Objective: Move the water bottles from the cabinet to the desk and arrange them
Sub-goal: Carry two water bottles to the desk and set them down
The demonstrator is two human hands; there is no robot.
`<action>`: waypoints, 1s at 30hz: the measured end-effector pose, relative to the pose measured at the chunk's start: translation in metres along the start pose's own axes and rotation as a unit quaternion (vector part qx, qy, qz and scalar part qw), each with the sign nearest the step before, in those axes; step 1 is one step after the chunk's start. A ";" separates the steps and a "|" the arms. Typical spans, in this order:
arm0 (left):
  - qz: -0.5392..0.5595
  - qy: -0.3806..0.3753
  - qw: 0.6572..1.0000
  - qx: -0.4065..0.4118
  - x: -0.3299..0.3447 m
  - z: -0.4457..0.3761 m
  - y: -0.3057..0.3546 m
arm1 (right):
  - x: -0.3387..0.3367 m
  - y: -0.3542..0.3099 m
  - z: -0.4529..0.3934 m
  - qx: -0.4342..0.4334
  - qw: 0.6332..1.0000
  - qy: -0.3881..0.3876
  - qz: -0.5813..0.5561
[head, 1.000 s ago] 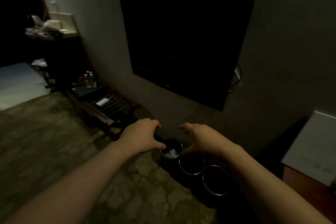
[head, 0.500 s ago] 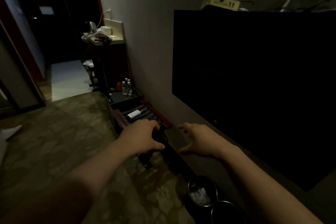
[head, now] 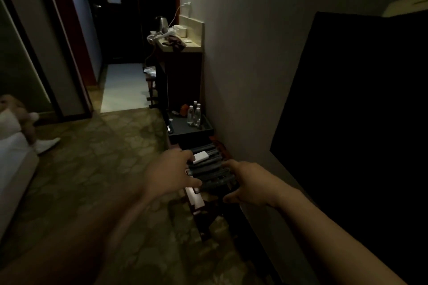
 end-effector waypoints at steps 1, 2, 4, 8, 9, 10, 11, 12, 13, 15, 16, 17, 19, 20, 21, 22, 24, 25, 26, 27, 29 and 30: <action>0.000 0.005 1.000 0.001 -0.003 -0.013 -0.017 | 0.002 -0.004 -0.022 -0.002 1.000 -0.001 0.000; 0.001 0.007 1.000 0.004 -0.005 -0.028 -0.035 | 0.004 -0.008 -0.045 -0.002 1.000 -0.002 -0.001; 0.003 0.006 1.000 0.013 -0.013 -0.059 -0.070 | 0.004 -0.020 -0.090 0.002 1.000 -0.003 -0.009; -0.009 0.004 1.000 0.021 -0.045 -0.130 -0.138 | -0.007 -0.048 -0.187 0.011 1.000 0.010 -0.024; -0.015 0.005 1.000 0.026 -0.054 -0.147 -0.154 | -0.010 -0.054 -0.211 0.015 0.999 0.013 -0.027; -0.019 0.006 0.999 0.030 -0.063 -0.163 -0.170 | -0.014 -0.059 -0.235 0.021 0.999 0.017 -0.029; -0.021 0.006 0.999 0.034 -0.071 -0.180 -0.186 | -0.017 -0.064 -0.258 0.027 0.999 0.022 -0.034; -0.023 0.003 0.999 0.036 -0.078 -0.196 -0.202 | -0.019 -0.069 -0.281 0.033 0.998 0.025 -0.042; -0.024 0.001 0.999 0.038 -0.084 -0.212 -0.218 | -0.022 -0.074 -0.301 0.039 0.998 0.028 -0.048; -0.025 -0.005 0.999 0.042 -0.093 -0.245 -0.248 | -0.024 -0.079 -0.339 0.049 0.997 0.026 -0.061; -0.026 -0.007 0.999 0.044 -0.096 -0.261 -0.262 | -0.025 -0.080 -0.356 0.055 0.996 0.023 -0.068; -0.027 -0.010 0.999 0.046 -0.097 -0.277 -0.274 | -0.025 -0.079 -0.372 0.059 0.995 0.021 -0.072; -0.018 -0.017 0.999 0.048 -0.099 -0.307 -0.293 | -0.026 -0.073 -0.404 0.070 0.994 0.016 -0.078; -0.013 -0.020 0.999 0.049 -0.098 -0.323 -0.301 | -0.026 -0.068 -0.420 0.077 0.994 0.014 -0.082; -0.011 -0.022 0.998 0.051 -0.097 -0.339 -0.308 | -0.027 -0.062 -0.435 0.082 0.993 0.015 -0.084; -0.012 -0.025 0.998 0.055 -0.096 -0.355 -0.314 | -0.028 -0.056 -0.452 0.088 0.992 0.016 -0.086; -0.022 -0.031 0.997 0.065 -0.092 -0.389 -0.324 | -0.029 -0.042 -0.487 0.097 0.991 0.023 -0.088; -0.029 -0.033 0.997 0.071 -0.090 -0.408 -0.327 | -0.031 -0.035 -0.505 0.099 0.991 0.025 -0.084; -0.039 -0.033 0.996 0.077 -0.089 -0.429 -0.330 | -0.033 -0.027 -0.524 0.101 0.991 0.026 -0.079; -0.048 -0.032 0.995 0.083 -0.088 -0.450 -0.332 | -0.035 -0.019 -0.544 0.100 0.992 0.027 -0.074; -0.057 -0.024 0.994 0.094 -0.090 -0.497 -0.337 | -0.044 -0.001 -0.587 0.100 0.993 0.028 -0.063; -0.060 -0.018 0.993 0.100 -0.093 -0.521 -0.339 | -0.051 0.009 -0.609 0.101 0.993 0.032 -0.059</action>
Point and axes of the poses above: each hand's wrist, its own z-axis away from the middle knuckle, its own x-axis out of the palm, y = z × x, the point moved 6 cm from there along -z, towards the middle knuckle, and after that the axes turned 1 degree about y, right-handed, at the moved point
